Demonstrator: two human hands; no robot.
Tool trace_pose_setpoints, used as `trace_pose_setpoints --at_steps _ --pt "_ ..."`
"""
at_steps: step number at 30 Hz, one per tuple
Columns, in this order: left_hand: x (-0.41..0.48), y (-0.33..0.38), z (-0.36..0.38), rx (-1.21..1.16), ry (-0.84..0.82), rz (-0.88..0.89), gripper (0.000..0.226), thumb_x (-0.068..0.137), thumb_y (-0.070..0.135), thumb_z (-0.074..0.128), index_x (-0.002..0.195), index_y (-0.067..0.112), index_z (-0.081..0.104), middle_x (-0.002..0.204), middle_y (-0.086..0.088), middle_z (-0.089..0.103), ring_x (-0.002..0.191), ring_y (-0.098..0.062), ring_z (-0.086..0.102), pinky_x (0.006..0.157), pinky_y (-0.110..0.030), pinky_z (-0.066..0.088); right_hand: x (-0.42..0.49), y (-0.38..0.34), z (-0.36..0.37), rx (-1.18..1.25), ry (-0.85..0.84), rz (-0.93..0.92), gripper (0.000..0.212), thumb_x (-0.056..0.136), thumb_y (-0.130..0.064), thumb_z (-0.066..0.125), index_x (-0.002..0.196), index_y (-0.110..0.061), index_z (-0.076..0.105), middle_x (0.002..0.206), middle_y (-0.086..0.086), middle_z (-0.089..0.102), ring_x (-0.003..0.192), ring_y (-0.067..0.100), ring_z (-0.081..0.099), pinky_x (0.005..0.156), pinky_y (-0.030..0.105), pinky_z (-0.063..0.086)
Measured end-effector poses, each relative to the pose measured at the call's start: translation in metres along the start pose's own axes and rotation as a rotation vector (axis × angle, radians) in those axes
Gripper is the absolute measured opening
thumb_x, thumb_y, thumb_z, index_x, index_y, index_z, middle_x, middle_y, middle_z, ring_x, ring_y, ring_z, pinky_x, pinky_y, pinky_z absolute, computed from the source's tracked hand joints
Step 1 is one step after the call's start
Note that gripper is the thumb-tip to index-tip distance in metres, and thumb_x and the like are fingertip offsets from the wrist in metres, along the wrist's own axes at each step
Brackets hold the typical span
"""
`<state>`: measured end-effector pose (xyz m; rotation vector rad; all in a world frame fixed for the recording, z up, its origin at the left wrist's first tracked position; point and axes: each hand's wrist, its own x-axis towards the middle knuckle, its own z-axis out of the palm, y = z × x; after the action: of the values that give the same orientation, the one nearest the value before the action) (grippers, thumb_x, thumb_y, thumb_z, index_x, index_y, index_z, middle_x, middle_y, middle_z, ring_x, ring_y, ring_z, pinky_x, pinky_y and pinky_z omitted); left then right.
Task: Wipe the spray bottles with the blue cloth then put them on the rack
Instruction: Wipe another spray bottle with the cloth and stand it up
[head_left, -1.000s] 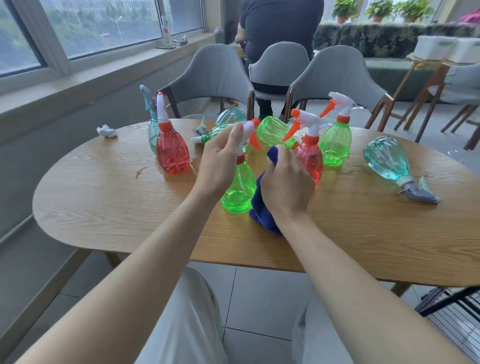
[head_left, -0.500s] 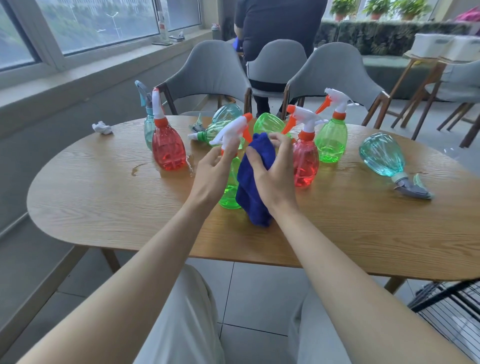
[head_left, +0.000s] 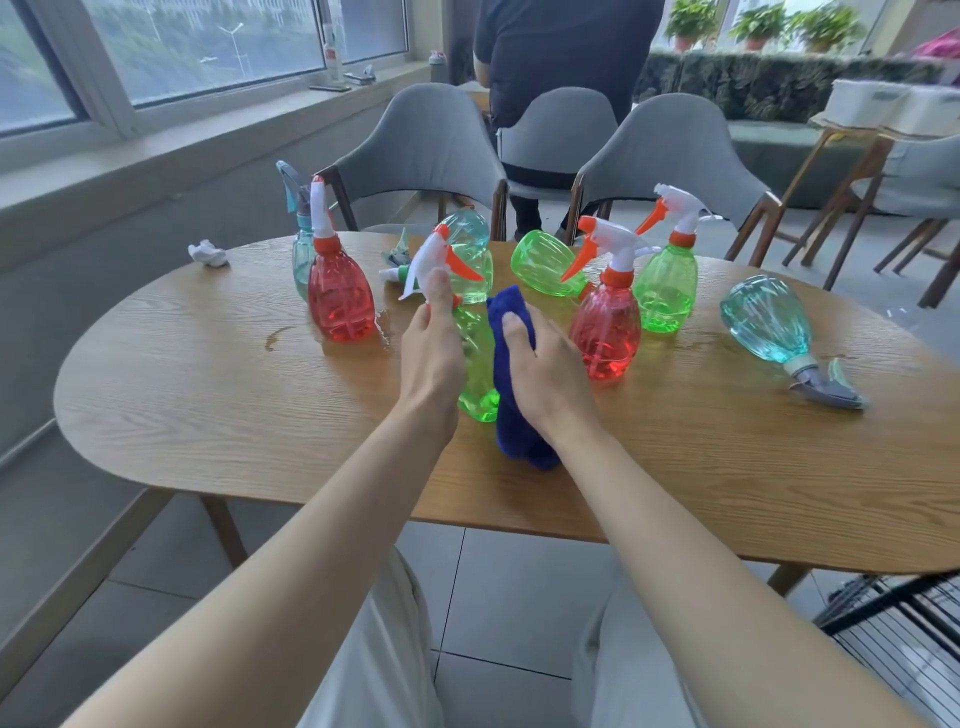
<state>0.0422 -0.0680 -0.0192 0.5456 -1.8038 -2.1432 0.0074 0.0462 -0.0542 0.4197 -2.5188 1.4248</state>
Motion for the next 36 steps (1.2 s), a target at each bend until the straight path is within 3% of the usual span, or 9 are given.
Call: trace_pose_setpoints --at_steps 6,9,13,18,21,24,27,30,36 --pt "0.004 -0.006 0.003 -0.150 -0.005 -0.096 0.074 0.089 0.084 0.048 0.118 0.021 0.073 0.114 -0.009 0.079 0.106 -0.027 0.077 0.102 -0.051 0.059 -0.016 -0.021 0.002 -0.221 -0.026 -0.418 0.051 0.111 -0.034 0.039 0.159 -0.018 0.044 0.159 -0.002 0.048 0.149 0.015 0.037 0.125 0.035 0.029" --pt "0.001 -0.006 0.004 -0.147 0.002 -0.092 0.071 0.091 0.083 0.045 0.118 0.024 0.075 0.112 -0.006 0.080 0.106 -0.025 0.077 0.101 -0.051 0.060 -0.009 -0.016 -0.002 -0.208 -0.047 -0.372 0.049 0.112 -0.038 0.035 0.156 -0.023 0.048 0.155 -0.004 0.053 0.144 0.012 0.043 0.120 0.032 0.035" --pt "-0.010 -0.002 0.008 -0.083 -0.007 -0.006 0.046 0.100 0.077 0.040 0.122 0.044 0.064 0.134 0.016 0.066 0.127 -0.013 0.062 0.114 -0.043 0.047 0.010 -0.018 -0.011 -0.036 -0.037 -0.046 0.036 0.113 -0.042 0.033 0.092 -0.032 0.059 0.088 -0.008 0.063 0.083 0.012 0.058 0.077 0.036 0.039" --pt "-0.006 0.009 0.007 -0.040 0.016 -0.010 0.058 0.104 0.073 0.039 0.111 0.025 0.070 0.103 0.003 0.076 0.098 -0.015 0.073 0.091 -0.038 0.059 -0.006 -0.018 -0.003 -0.177 -0.006 -0.385 0.046 0.110 -0.039 0.038 0.153 -0.024 0.049 0.142 -0.003 0.059 0.130 0.018 0.054 0.110 0.033 0.041" --pt "-0.003 0.009 0.005 -0.028 0.012 -0.022 0.061 0.102 0.075 0.041 0.112 0.023 0.072 0.108 -0.003 0.079 0.103 -0.021 0.076 0.097 -0.045 0.061 -0.006 -0.018 -0.003 -0.151 -0.013 -0.412 0.048 0.109 -0.039 0.040 0.155 -0.025 0.047 0.145 -0.005 0.057 0.132 0.016 0.052 0.112 0.032 0.040" --pt "-0.010 0.009 0.004 0.016 -0.009 0.038 0.051 0.104 0.072 0.039 0.116 0.033 0.069 0.114 0.010 0.075 0.107 -0.009 0.070 0.091 -0.031 0.054 0.002 -0.017 -0.005 -0.001 0.000 -0.214 0.033 0.111 -0.043 0.038 0.128 -0.028 0.062 0.112 -0.008 0.068 0.101 0.010 0.063 0.086 0.034 0.048" --pt "-0.016 0.013 0.005 0.036 -0.051 0.076 0.055 0.103 0.074 0.040 0.133 0.035 0.067 0.123 0.019 0.070 0.113 0.001 0.063 0.084 -0.021 0.044 0.000 -0.015 -0.002 0.047 0.147 -0.196 0.028 0.112 -0.040 0.038 0.104 -0.025 0.061 0.082 -0.008 0.063 0.072 0.010 0.059 0.067 0.035 0.045" --pt "-0.013 0.018 0.008 -0.022 -0.030 0.052 0.049 0.105 0.070 0.042 0.114 0.032 0.071 0.105 0.016 0.074 0.094 0.003 0.069 0.080 -0.019 0.051 -0.013 -0.013 0.006 -0.248 0.345 -0.433 0.040 0.111 -0.038 0.042 0.136 -0.014 0.062 0.113 0.001 0.071 0.097 0.020 0.066 0.081 0.036 0.054" --pt "-0.018 0.022 0.013 -0.059 -0.116 0.103 0.060 0.105 0.069 0.044 0.115 0.018 0.073 0.093 0.003 0.074 0.091 -0.012 0.071 0.099 -0.039 0.059 -0.018 -0.009 0.008 -0.376 0.701 -0.642 0.040 0.105 -0.030 0.057 0.131 -0.005 0.071 0.122 0.011 0.074 0.107 0.030 0.071 0.080 0.045 0.056"
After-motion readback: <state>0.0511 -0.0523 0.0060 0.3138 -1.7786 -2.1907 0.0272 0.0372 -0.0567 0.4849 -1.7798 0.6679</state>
